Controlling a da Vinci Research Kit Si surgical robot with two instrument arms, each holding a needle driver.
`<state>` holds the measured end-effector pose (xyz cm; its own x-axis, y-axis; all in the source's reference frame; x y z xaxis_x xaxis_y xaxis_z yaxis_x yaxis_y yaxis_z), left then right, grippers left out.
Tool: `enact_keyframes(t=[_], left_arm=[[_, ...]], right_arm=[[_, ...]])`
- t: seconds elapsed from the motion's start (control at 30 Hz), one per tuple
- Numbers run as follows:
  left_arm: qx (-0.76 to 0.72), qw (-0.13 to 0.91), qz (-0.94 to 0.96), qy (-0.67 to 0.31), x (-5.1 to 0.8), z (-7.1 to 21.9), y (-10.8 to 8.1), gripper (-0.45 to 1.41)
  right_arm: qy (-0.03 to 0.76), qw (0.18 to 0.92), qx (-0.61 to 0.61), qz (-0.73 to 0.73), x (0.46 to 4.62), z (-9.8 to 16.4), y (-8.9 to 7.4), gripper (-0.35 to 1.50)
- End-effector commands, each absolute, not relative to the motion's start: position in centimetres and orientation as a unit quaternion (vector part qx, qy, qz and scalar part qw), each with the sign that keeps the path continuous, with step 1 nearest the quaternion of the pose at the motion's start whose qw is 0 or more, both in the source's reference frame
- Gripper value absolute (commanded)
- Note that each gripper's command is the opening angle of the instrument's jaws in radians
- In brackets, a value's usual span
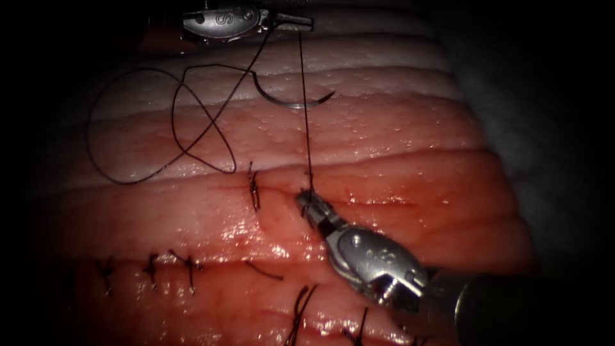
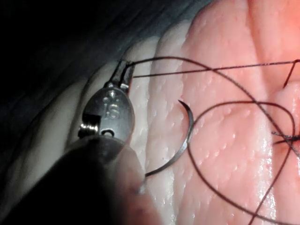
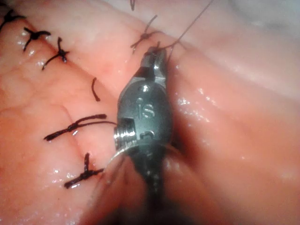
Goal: Wound Closure
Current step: Pull tail downward through loops to form knot with right hand and pull upward on long string with left grasper
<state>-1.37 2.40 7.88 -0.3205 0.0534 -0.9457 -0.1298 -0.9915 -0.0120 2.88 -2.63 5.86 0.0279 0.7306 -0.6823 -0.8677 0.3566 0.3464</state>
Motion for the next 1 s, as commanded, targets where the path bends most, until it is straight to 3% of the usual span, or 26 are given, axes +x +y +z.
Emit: enact_keyframes(t=[0.03,1.0], left_arm=[[-0.579,0.059,0.813,0.039,-1.42,7.95,2.47,-0.45],[-0.576,0.090,0.809,0.072,-1.42,8.15,2.66,-0.45]], right_arm=[[0.409,0.711,-0.085,0.565,2.99,5.82,-2.68,-0.35],[0.398,0.716,-0.087,0.567,3.04,5.80,-2.63,-0.35]])
